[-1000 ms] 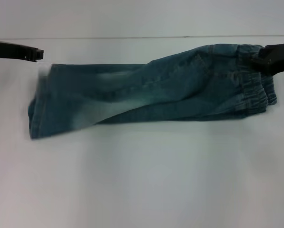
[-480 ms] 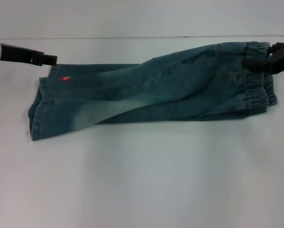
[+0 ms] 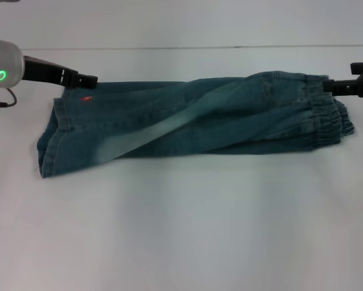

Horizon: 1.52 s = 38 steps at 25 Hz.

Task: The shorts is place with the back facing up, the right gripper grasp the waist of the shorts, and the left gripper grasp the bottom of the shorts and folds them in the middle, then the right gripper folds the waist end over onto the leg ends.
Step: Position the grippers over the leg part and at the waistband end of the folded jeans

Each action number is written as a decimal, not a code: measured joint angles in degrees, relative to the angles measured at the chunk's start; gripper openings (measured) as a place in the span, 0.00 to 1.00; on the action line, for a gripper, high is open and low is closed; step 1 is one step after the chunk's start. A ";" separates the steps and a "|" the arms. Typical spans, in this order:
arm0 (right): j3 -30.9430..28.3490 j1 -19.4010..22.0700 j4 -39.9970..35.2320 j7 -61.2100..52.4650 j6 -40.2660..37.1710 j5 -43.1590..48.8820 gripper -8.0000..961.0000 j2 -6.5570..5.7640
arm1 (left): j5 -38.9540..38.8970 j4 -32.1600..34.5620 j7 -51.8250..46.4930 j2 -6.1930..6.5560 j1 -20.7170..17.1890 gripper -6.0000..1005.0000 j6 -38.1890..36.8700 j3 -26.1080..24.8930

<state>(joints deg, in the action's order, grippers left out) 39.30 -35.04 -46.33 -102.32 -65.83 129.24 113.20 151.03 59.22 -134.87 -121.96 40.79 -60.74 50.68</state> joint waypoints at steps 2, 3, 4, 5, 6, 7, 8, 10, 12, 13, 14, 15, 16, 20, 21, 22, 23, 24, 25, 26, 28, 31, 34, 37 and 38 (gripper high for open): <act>-0.10 0.15 -0.41 -0.60 0.50 0.37 0.96 0.12 | -0.01 0.43 0.01 -0.36 -0.11 0.89 0.00 0.24; -0.12 0.18 -0.51 -0.77 0.70 0.49 0.96 0.14 | 0.01 0.60 0.01 -0.51 -0.18 0.89 -0.08 0.34; -0.14 0.23 -0.52 -0.78 0.73 0.51 0.96 0.16 | 0.10 0.70 0.02 -0.58 -0.23 0.89 -0.30 0.35; -0.25 0.32 -0.53 -0.41 0.72 0.49 0.96 0.22 | 0.22 0.77 -0.03 -0.60 -0.24 0.89 -0.70 0.38; -0.33 0.38 -0.53 -0.17 0.69 0.46 0.96 0.25 | 0.36 0.86 -0.15 -0.58 -0.23 0.89 -1.29 0.39; -0.49 0.50 -0.54 0.30 0.57 0.33 0.96 0.32 | 0.44 1.05 -0.34 -0.51 -0.23 0.89 -1.92 0.34; -0.62 0.65 -0.61 0.80 0.46 0.10 0.96 0.38 | 0.49 1.32 -0.59 -0.41 -0.26 0.89 -2.57 0.25; -0.70 1.17 -1.06 1.97 -0.15 -0.85 0.96 0.58 | 0.94 2.75 -1.90 -0.06 -0.53 0.89 -4.64 0.06; -0.72 2.19 -2.23 3.28 -1.22 -2.31 0.96 1.02 | 2.66 4.82 -4.23 0.22 -0.68 0.89 -7.36 0.12; -0.72 2.71 -2.94 3.86 -1.80 -3.10 0.96 1.25 | 4.06 5.71 -5.75 0.37 -0.58 0.89 -8.99 0.18; -0.72 3.37 -3.70 4.66 -2.29 -4.03 0.96 1.52 | 5.80 6.54 -7.35 0.62 -0.21 0.89 -10.72 0.19; -0.72 3.80 -4.01 5.13 -2.60 -4.64 0.96 1.68 | 7.19 6.89 -8.86 0.89 0.34 0.89 -12.63 0.23; -0.71 4.59 -4.30 6.36 -3.15 -5.99 0.96 1.94 | 8.61 7.00 -10.26 1.17 0.99 0.89 -14.53 0.23; -0.72 5.24 -4.24 8.08 -3.42 -6.78 0.96 2.39 | 11.14 4.82 -15.08 2.58 3.97 0.89 -20.66 -0.15; -0.72 5.36 -4.15 8.60 -3.47 -6.85 0.96 2.59 | 11.17 3.79 -15.55 2.92 4.60 0.89 -21.22 -0.17; -0.71 5.49 -4.03 9.30 -3.63 -6.90 0.96 2.89 | 11.18 1.89 -16.27 3.46 5.71 0.89 -21.92 -0.17; -0.71 5.76 -4.03 10.47 -3.94 -7.14 0.96 3.36 | 11.21 -0.69 -17.18 4.02 7.01 0.89 -22.38 -0.05; -0.71 5.93 -4.03 11.05 -4.22 -7.40 0.96 3.58 | 11.21 -0.69 -17.18 4.02 7.01 0.89 -22.38 -0.05; -0.71 5.93 -4.03 11.05 -4.22 -7.40 0.96 3.58 | 11.30 -1.96 -17.52 4.18 7.55 0.89 -22.36 0.06; -0.71 6.15 -4.02 12.00 -4.59 -7.99 0.96 3.79 | 11.50 -2.81 -17.69 4.22 8.05 0.89 -22.02 0.07; -0.71 6.57 -3.80 13.88 -5.38 -9.19 0.96 4.07 | 11.98 -4.10 -17.91 4.15 8.83 0.89 -21.25 0.03; -0.71 7.19 -3.59 16.31 -6.80 -10.49 0.96 4.54 | 12.39 -6.54 -18.56 4.13 9.82 0.89 -19.36 0.15; -0.71 7.66 -3.59 17.68 -7.35 -11.07 0.96 5.14 | 12.51 -7.84 -18.39 3.52 10.17 0.89 -16.08 0.87; -0.71 7.87 -3.59 18.63 -8.14 -11.23 0.96 5.44 | 12.58 -8.90 -18.49 3.10 9.84 0.89 -12.51 2.97; -0.71 7.91 -3.59 18.83 -8.40 -11.25 0.96 5.46 | 12.59 -9.51 -18.76 3.19 9.84 0.89 -11.70 3.39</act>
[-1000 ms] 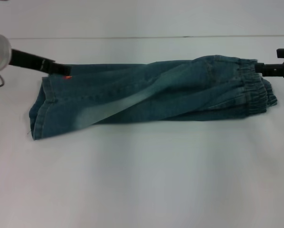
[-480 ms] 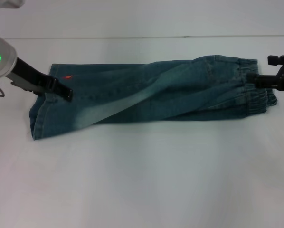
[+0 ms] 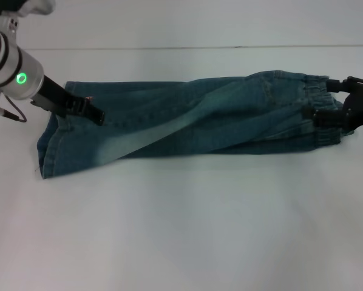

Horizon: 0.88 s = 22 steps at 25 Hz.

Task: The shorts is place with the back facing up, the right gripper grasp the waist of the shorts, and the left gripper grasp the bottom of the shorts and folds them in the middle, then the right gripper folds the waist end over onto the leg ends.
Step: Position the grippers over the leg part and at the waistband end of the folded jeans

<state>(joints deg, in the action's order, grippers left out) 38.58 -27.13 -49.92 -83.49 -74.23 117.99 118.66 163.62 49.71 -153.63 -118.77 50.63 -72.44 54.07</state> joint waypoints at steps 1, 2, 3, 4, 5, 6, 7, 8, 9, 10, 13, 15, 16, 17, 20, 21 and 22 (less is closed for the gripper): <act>0.00 0.04 0.00 0.11 -0.20 -0.03 0.96 0.02 | 0.01 -0.74 -0.25 0.16 0.04 0.89 0.74 0.35; 0.00 0.08 0.00 0.20 -0.31 -0.04 0.96 0.05 | 0.02 -1.80 -0.58 0.41 0.14 0.89 1.55 0.66; 0.00 0.13 0.00 0.31 -0.41 -0.06 0.96 0.06 | 0.04 -2.59 -0.84 0.64 0.24 0.89 2.21 0.74; 0.00 0.22 0.00 0.49 -0.57 -0.13 0.96 0.07 | 0.06 -3.04 -1.08 0.78 0.25 0.89 2.65 0.77; 0.00 0.34 0.00 0.69 -0.72 -0.22 0.96 0.07 | 0.08 -3.26 -1.24 0.88 0.21 0.89 3.01 0.72; 0.00 0.45 0.00 0.85 -0.85 -0.32 0.96 0.08 | 0.10 -3.27 -1.45 0.95 0.08 0.88 3.31 0.64; 0.00 0.50 0.00 0.94 -0.90 -0.38 0.96 0.08 | 0.11 -3.29 -1.63 1.00 0.00 0.88 3.54 0.61; 0.00 0.53 0.00 0.97 -0.92 -0.41 0.96 0.08 | 0.12 -3.29 -1.86 1.01 -0.06 0.88 3.80 0.66; 0.00 0.57 0.00 1.00 -0.92 -0.41 0.96 0.08 | 0.13 -3.33 -2.11 1.04 -0.08 0.88 4.02 0.79; 0.00 0.58 0.00 1.02 -0.93 -0.41 0.96 0.08 | 0.15 -3.44 -2.38 1.07 -0.10 0.88 4.21 0.93; 0.00 0.59 0.00 1.04 -1.00 -0.41 0.96 0.08 | 0.19 -3.99 -3.39 1.25 -0.06 0.88 4.36 1.37; 0.00 0.59 0.00 1.05 -1.14 -0.41 0.96 0.08 | 0.21 -4.38 -4.47 1.54 -0.05 0.88 4.34 1.99; 0.00 0.60 0.00 1.05 -1.31 -0.41 0.96 0.08 | 0.21 -4.49 -4.62 1.59 -0.08 0.88 4.26 2.17; 0.00 0.61 0.00 1.05 -1.52 -0.41 0.96 0.08 | 0.21 -4.49 -4.62 1.59 -0.08 0.88 4.26 2.17; 0.00 0.66 0.02 1.27 -1.85 -0.41 0.96 0.13 | 0.21 -5.04 -4.82 1.69 -0.32 0.88 4.14 2.74; 0.00 0.70 0.05 1.77 -1.96 -0.41 0.96 0.34 | 0.21 -5.20 -4.83 1.69 -0.42 0.88 4.29 2.86; 0.00 0.70 0.05 1.77 -1.96 -0.41 0.96 0.34 | 0.21 -5.37 -4.86 1.70 -0.57 0.88 4.59 2.96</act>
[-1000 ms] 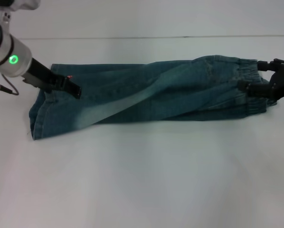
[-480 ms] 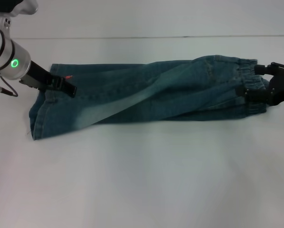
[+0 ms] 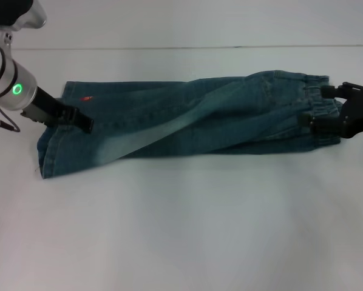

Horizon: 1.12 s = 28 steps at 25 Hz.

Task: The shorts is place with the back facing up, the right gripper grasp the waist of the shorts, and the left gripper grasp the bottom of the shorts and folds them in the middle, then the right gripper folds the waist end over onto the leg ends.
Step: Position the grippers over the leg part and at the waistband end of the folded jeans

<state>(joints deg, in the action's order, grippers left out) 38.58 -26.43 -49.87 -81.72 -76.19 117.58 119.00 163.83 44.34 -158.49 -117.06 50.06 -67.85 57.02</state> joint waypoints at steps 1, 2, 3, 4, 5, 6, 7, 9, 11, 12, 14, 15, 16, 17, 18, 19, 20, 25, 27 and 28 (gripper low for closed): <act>0.00 0.02 0.01 0.42 -0.18 0.00 0.96 0.12 | 0.00 -0.05 -0.04 0.00 -0.26 0.88 0.51 0.02; 0.00 0.05 0.03 0.81 -0.46 0.00 0.96 0.24 | 0.00 -0.05 -0.04 0.00 -0.26 0.88 0.51 0.02; 0.02 0.07 0.03 1.20 -0.86 0.01 0.96 0.27 | 0.00 -0.05 -0.05 0.00 -0.33 0.88 0.85 0.02; 0.06 0.08 0.05 1.64 -1.42 0.01 0.96 0.29 | 0.00 -0.05 -0.06 0.00 -0.40 0.88 1.20 0.01; 0.09 0.08 0.08 2.10 -1.93 0.01 0.96 0.32 | 0.00 -0.05 -0.08 0.00 -0.44 0.88 1.45 0.02; 0.09 0.08 0.23 2.79 -2.78 0.02 0.96 0.32 | 0.00 -0.05 -0.13 0.00 -0.46 0.88 1.62 0.02; 0.09 0.08 0.42 3.56 -3.67 0.03 0.96 0.32 | 0.00 -0.05 -0.18 0.00 -0.47 0.88 1.68 0.02; 0.16 0.08 0.87 5.09 -5.60 0.12 0.96 0.33 | 0.00 -0.06 -0.34 0.00 -0.49 0.88 1.71 0.00; 0.20 0.07 1.26 6.44 -7.12 0.28 0.96 0.34 | 0.00 -0.05 -0.39 0.03 -0.49 0.88 1.54 -0.03; 0.23 0.11 1.39 7.06 -7.73 0.32 0.96 0.35 | 0.00 -0.06 -0.47 0.04 -0.49 0.88 1.40 -0.02; 0.43 0.31 1.56 8.24 -8.85 0.36 0.96 0.35 | 0.00 -0.37 -0.67 0.07 -0.49 0.88 1.23 0.03; 0.56 0.41 1.70 8.90 -9.56 0.38 0.96 0.35 | 0.00 -0.69 -0.77 0.10 -0.44 0.88 1.21 0.04; 0.60 0.47 1.89 9.65 -10.41 0.41 0.96 0.35 | 0.00 -1.03 -0.87 0.16 -0.35 0.88 1.20 0.04; 0.61 0.48 2.03 10.01 -10.84 0.43 0.96 0.35 | 0.00 -1.22 -0.89 0.19 -0.29 0.88 1.20 0.04; 0.61 0.49 2.17 10.28 -11.16 0.45 0.96 0.36 | 0.00 -1.41 -0.91 0.23 -0.23 0.88 1.21 0.04; 0.61 0.49 2.21 10.41 -11.25 0.45 0.96 0.35 | 0.00 -1.47 -0.93 0.23 -0.24 0.88 1.23 0.04; 0.63 0.50 2.23 10.52 -11.33 0.46 0.96 0.35 | 0.00 -1.51 -0.94 0.23 -0.28 0.88 1.31 0.04; 0.72 0.67 2.32 11.04 -11.98 0.46 0.96 0.36 | 0.00 -1.60 -0.94 0.07 -0.48 0.88 1.89 0.05; 0.76 0.68 2.37 11.06 -12.07 0.46 0.96 0.35 | 0.00 -1.63 -0.94 -0.01 -0.49 0.88 2.14 0.09; 0.78 0.68 2.48 11.08 -12.08 0.46 0.96 0.35 | 0.00 -1.76 -0.94 -0.04 -0.48 0.88 2.32 0.16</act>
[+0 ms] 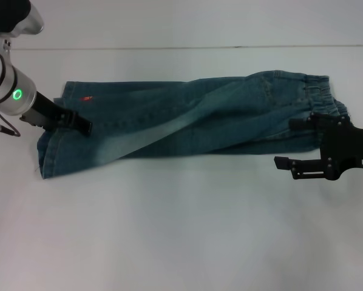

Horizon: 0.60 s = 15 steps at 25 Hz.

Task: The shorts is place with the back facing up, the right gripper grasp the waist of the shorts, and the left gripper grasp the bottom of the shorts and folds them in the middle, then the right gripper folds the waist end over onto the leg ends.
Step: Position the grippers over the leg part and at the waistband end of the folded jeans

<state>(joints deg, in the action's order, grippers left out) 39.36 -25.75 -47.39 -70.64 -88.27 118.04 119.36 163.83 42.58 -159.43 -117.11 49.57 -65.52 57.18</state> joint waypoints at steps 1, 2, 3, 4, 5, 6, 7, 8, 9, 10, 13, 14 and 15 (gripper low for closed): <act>0.02 0.00 0.23 0.04 0.09 0.00 0.96 0.00 | 0.00 -0.16 0.00 -0.02 0.02 0.88 0.11 0.07; 0.02 0.00 0.23 0.04 0.09 0.00 0.96 0.00 | 0.00 -0.55 0.00 -0.02 0.16 0.88 0.19 0.15; 0.02 0.00 0.32 0.05 0.26 0.00 0.96 0.00 | 0.00 -1.05 -0.01 0.02 0.35 0.88 0.23 0.24; 0.02 -0.02 0.37 0.05 0.43 0.00 0.96 0.00 | 0.00 -1.49 -0.01 0.08 0.55 0.88 0.23 0.33; 0.02 -0.03 0.39 0.06 0.54 0.00 0.96 0.00 | 0.00 -1.85 -0.01 0.13 0.72 0.88 0.23 0.44; 0.02 -0.03 0.41 0.06 0.61 0.00 0.96 0.00 | 0.00 -2.15 0.00 0.18 0.84 0.88 0.24 0.54; 0.02 -0.03 0.43 0.08 0.63 0.00 0.96 0.00 | 0.00 -2.37 0.02 0.19 0.94 0.87 0.35 0.60; 0.02 -0.02 0.45 0.10 0.69 0.00 0.96 0.00 | 0.00 -2.57 0.06 0.20 1.01 0.85 0.53 0.63; 0.02 0.01 0.46 0.16 0.80 -0.01 0.96 0.00 | 0.00 -2.80 0.13 0.23 1.10 0.84 0.84 0.61; 0.01 0.01 0.48 0.25 0.88 -0.02 0.96 0.00 | -0.02 -2.81 0.13 0.27 1.18 0.83 1.28 0.42; 0.01 -0.04 0.62 0.50 1.36 -0.03 0.96 0.00 | -0.06 -2.56 0.08 0.30 1.40 0.78 1.47 0.21; 0.01 -0.12 0.69 0.56 1.62 -0.03 0.96 0.00 | -0.07 -2.48 0.06 0.30 1.53 0.77 1.51 0.18; 0.01 -0.19 0.86 0.60 1.94 -0.03 0.96 0.03 | -0.07 -2.46 0.06 0.29 1.65 0.76 1.52 0.16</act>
<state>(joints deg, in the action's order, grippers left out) 39.37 -25.94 -46.53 -70.04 -86.33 118.02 119.39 163.75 40.13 -159.37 -116.81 51.22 -64.00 57.34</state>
